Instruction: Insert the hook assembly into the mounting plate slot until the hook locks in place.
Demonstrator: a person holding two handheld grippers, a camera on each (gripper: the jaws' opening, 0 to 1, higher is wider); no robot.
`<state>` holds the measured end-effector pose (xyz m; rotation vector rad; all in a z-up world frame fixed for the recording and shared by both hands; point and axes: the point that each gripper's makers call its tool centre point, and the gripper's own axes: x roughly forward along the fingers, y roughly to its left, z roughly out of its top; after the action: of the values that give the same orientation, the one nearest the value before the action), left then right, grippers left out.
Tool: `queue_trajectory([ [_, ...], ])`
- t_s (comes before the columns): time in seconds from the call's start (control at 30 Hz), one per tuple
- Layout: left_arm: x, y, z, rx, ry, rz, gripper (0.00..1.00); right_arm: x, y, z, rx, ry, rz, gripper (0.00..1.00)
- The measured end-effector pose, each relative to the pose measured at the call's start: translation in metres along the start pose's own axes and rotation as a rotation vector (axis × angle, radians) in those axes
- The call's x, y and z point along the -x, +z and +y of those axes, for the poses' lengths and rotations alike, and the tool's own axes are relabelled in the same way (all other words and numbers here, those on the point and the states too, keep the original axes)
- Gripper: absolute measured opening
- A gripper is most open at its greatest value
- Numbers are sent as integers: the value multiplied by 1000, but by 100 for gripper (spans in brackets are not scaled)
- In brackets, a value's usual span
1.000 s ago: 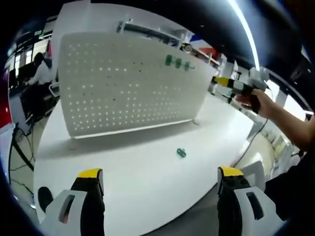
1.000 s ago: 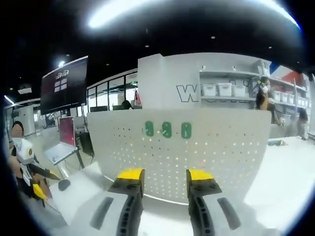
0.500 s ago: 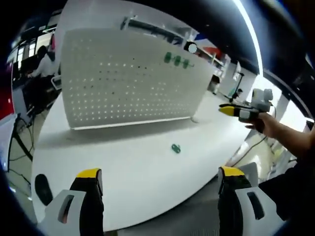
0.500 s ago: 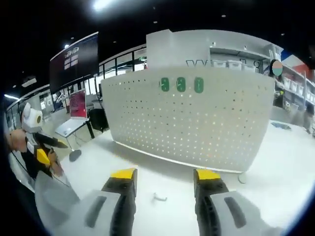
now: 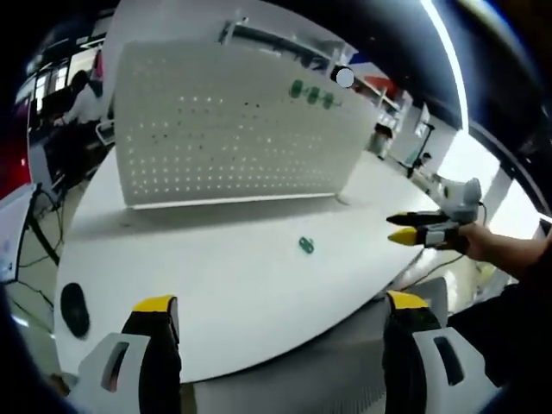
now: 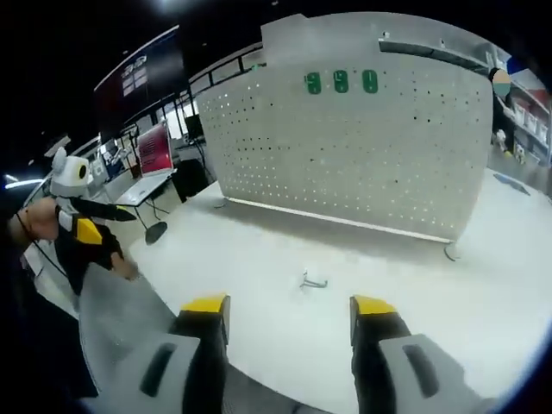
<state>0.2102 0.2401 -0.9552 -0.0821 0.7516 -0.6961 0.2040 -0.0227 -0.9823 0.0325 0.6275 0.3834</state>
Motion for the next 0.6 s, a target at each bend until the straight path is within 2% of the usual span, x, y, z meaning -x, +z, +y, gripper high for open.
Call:
queue_trajectory([
  [0.2, -8, -10, -2, 10, 9, 21, 100, 4, -24, 2, -28, 9, 54, 62],
  [0.4, -23, -24, -1, 27, 6, 60, 100, 15, -36, 8, -32, 6, 57, 60],
  [0.6, -49, -32, -14, 18, -27, 103, 98, 20, -42, 3, -76, -11, 50, 54],
])
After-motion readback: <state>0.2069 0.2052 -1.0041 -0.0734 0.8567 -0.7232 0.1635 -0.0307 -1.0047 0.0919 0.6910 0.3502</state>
